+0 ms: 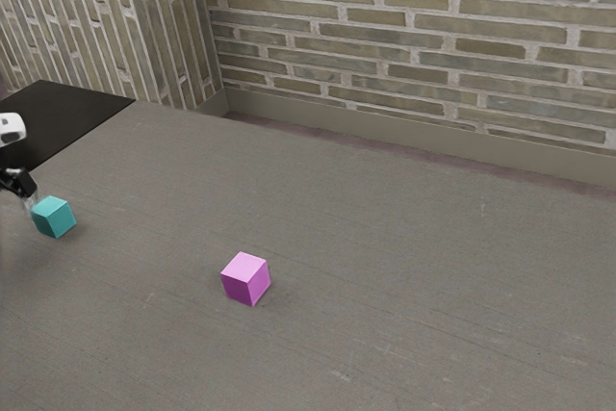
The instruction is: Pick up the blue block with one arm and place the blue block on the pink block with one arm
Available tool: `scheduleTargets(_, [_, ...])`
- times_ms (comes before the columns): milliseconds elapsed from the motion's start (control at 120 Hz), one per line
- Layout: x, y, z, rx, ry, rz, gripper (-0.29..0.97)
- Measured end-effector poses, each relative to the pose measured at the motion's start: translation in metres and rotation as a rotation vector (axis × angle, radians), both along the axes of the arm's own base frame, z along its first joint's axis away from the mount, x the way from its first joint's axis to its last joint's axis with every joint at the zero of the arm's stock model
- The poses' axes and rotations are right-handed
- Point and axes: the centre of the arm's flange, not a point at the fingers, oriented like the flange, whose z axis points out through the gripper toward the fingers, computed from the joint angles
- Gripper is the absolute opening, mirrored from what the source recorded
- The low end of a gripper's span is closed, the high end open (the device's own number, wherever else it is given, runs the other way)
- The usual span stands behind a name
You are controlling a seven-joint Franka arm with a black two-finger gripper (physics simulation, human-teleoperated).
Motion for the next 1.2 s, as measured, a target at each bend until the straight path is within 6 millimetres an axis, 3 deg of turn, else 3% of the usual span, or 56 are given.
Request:
scheduleTargets(92, [0.015, 0.015, 0.0, -0.033, -0.013, 0.008, 0.68])
scheduleTargets(192, [0.023, 0.013, -0.003, -0.099, 0.015, -0.014, 0.68])
scheduleTargets(342, [0.019, 0.008, -0.02, -0.179, 0.069, -0.06, 0.68])
scheduleTargets(533, [0.009, 0.018, -0.022, -0.199, 0.109, -0.115, 0.68])
scheduleTargets(633, [0.023, 0.035, -0.026, -0.184, 0.124, -0.155, 0.68])
scheduleTargets(783, [0.035, 0.037, -0.036, -0.189, 0.153, -0.224, 0.68])
scheduleTargets(950, [0.052, 0.047, -0.032, -0.172, 0.159, -0.287, 0.68])
scheduleTargets(1083, [0.072, 0.043, -0.042, -0.183, 0.167, -0.34, 0.68])
scheduleTargets(1200, [0.074, 0.042, -0.047, -0.198, 0.176, -0.363, 0.68])
